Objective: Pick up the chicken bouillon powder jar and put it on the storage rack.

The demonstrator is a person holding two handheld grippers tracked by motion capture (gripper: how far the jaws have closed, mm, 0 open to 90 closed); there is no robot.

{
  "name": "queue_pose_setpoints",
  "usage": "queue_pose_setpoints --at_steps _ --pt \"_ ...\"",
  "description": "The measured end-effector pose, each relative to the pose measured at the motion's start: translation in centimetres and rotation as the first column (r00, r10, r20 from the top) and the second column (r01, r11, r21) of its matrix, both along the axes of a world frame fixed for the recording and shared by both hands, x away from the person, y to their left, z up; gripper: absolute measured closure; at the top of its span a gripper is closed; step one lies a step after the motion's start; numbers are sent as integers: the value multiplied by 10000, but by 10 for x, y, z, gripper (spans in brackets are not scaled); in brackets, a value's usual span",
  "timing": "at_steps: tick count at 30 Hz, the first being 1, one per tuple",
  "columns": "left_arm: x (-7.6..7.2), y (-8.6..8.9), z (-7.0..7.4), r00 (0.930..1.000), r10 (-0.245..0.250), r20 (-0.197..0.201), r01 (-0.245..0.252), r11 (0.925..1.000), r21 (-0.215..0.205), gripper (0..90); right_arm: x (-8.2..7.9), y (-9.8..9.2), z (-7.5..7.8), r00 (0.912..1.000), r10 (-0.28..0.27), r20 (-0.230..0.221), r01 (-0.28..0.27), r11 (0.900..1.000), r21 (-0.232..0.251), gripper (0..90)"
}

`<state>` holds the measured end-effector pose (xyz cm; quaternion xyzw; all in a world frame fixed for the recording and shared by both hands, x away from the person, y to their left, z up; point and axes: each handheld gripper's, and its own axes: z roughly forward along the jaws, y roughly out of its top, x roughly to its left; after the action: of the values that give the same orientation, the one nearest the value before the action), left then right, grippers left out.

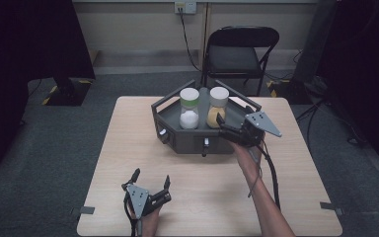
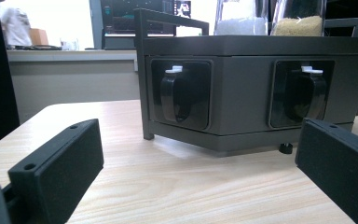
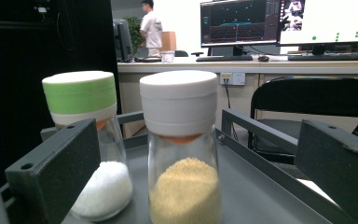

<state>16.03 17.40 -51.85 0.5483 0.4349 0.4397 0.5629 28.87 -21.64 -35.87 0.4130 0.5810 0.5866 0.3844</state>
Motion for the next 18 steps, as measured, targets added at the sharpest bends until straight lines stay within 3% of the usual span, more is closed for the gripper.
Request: queue_pose_setpoints --at_steps 4,11,18 --pt "0 0 0 10000 -1 -2 1 10000 1 3 -12 -6 -4 10000 -8 85 7 9999 122 0" --pt "0 0 0 10000 5 1 -5 10000 5 2 -34 -10 -17 9990 -185 401 188 9998 -70 0" --pt "0 0 0 10000 4 0 -4 10000 1 3 -56 -17 -35 9989 -176 433 167 9996 225 0"
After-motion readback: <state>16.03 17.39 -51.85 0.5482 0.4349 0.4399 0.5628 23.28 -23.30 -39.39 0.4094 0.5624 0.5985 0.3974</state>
